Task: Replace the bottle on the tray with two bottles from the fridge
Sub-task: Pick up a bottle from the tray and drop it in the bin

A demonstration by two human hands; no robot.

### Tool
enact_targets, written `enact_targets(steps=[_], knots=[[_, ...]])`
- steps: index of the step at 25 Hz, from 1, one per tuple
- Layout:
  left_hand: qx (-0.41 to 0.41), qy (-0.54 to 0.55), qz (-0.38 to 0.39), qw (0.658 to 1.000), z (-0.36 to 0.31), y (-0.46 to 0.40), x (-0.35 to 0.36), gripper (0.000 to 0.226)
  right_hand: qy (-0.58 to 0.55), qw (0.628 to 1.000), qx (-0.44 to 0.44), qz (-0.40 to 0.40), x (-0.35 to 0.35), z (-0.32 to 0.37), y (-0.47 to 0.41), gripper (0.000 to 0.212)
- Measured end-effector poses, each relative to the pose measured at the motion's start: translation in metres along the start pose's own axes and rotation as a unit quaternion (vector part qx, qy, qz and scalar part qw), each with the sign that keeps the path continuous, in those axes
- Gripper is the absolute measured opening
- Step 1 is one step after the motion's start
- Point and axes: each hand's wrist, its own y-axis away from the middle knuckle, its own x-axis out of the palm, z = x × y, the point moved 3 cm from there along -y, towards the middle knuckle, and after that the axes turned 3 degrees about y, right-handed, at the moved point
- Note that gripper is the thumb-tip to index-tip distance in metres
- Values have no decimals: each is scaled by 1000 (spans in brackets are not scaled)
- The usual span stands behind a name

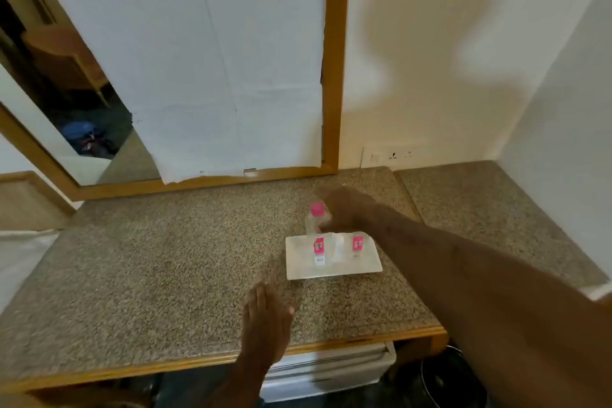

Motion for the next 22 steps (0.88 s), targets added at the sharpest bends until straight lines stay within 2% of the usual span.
enact_targets(steps=[1,3,6,8,12,16,22], knots=[[-27,-2,30,999,4,1,8,79,14,1000,-5,11,2,2,-6,70],[-29,-18,44,998,13,2,22,90,51,998,-28,17,5,7,-13,55],[-27,-36,37,998,19,1,29,88,71,997,-40,14,11,8,-18,29],[-14,-41,27,999,19,0,29,85,71,996,-44,12,10,10,-18,25],[-39,-52,22,998,17,1,34,78,104,993,-53,14,9,13,-15,20],[-51,-47,1,998,9,-4,35,81,59,998,-23,3,18,6,-13,23],[-53,-53,5,997,9,-4,39,82,26,999,-36,-19,24,2,-20,18]])
